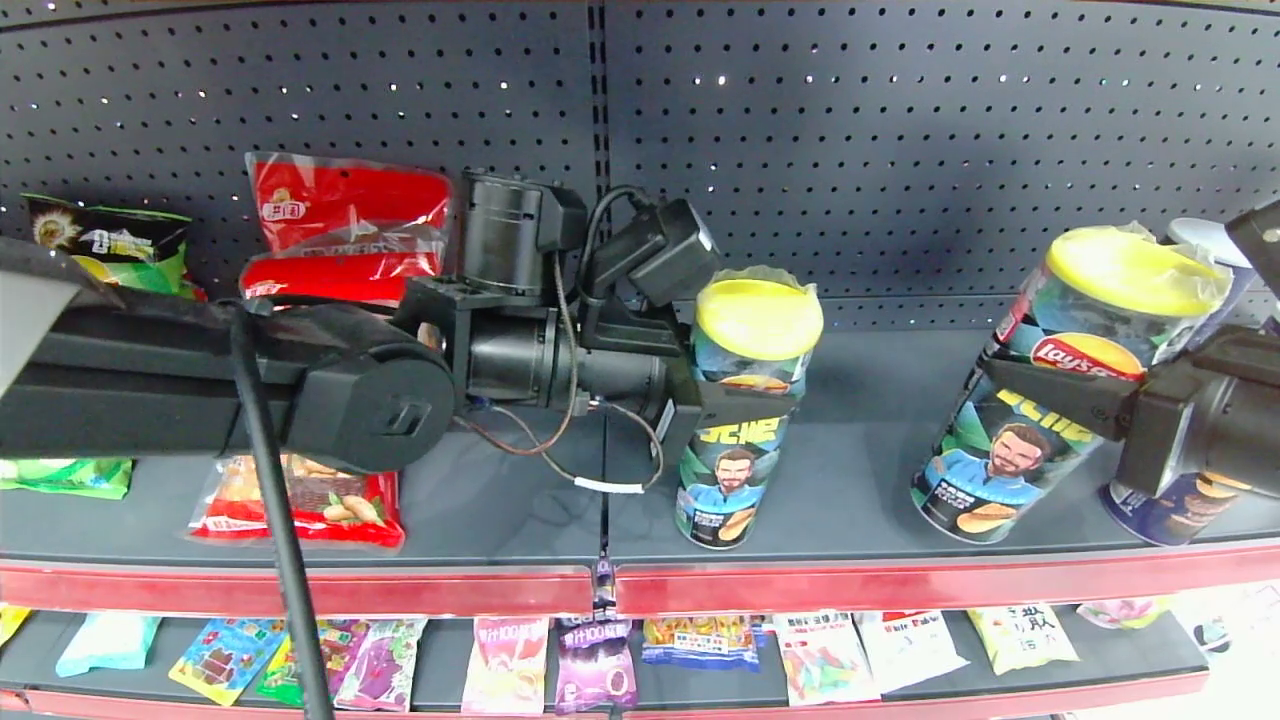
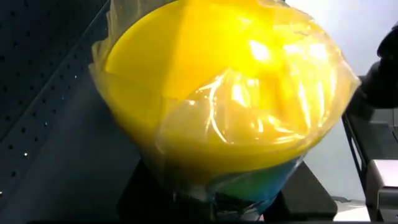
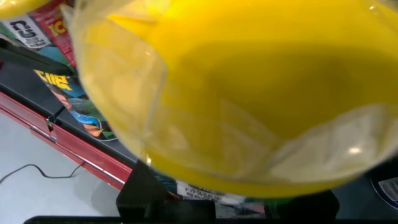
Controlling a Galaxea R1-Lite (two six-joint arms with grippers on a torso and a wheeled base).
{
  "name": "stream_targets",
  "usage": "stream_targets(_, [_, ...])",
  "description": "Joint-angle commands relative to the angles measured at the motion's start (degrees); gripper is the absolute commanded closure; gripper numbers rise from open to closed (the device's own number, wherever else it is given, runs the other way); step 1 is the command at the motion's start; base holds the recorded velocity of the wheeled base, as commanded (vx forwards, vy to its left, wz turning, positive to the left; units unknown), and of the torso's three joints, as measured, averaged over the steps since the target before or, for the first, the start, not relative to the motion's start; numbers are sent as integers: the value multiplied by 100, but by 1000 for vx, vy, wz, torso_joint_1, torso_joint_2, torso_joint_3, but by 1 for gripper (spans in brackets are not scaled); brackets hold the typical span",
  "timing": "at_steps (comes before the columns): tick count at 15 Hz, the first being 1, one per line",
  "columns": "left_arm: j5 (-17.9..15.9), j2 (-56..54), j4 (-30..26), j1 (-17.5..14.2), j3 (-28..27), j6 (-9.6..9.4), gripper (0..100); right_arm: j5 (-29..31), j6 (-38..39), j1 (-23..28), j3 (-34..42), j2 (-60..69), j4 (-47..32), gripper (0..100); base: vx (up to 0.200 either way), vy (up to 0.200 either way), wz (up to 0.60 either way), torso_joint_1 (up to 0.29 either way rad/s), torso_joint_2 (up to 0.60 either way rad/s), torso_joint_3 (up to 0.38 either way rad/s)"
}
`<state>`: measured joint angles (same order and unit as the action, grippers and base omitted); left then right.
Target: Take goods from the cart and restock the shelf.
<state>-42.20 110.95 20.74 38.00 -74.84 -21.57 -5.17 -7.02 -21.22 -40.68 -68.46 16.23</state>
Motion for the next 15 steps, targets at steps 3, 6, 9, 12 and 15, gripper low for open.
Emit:
stream_targets(3, [-16, -170, 106, -3, 382, -6, 100, -2, -1, -13, -10, -18, 3, 100, 0, 0, 0, 0, 0, 0])
stream_targets(6, [-25, -187, 299, 6, 514, 3, 100, -10, -1, -13, 7, -9, 3, 100, 0, 0, 0, 0, 0, 0])
stream_targets(9, [-34, -196, 299, 6, 593, 30, 100, -10, -1, -22, 7, -9, 3, 100, 0, 0, 0, 0, 0, 0])
stream_targets(12, [-34, -187, 299, -3, 734, 30, 100, -2, -1, -22, 16, 8, 3, 100, 0, 0, 0, 0, 0, 0])
stream_targets(15, [-16, -179, 308, -3, 778, 12, 0, -10, -1, -22, 7, 8, 3, 100, 0, 0, 0, 0, 0, 0])
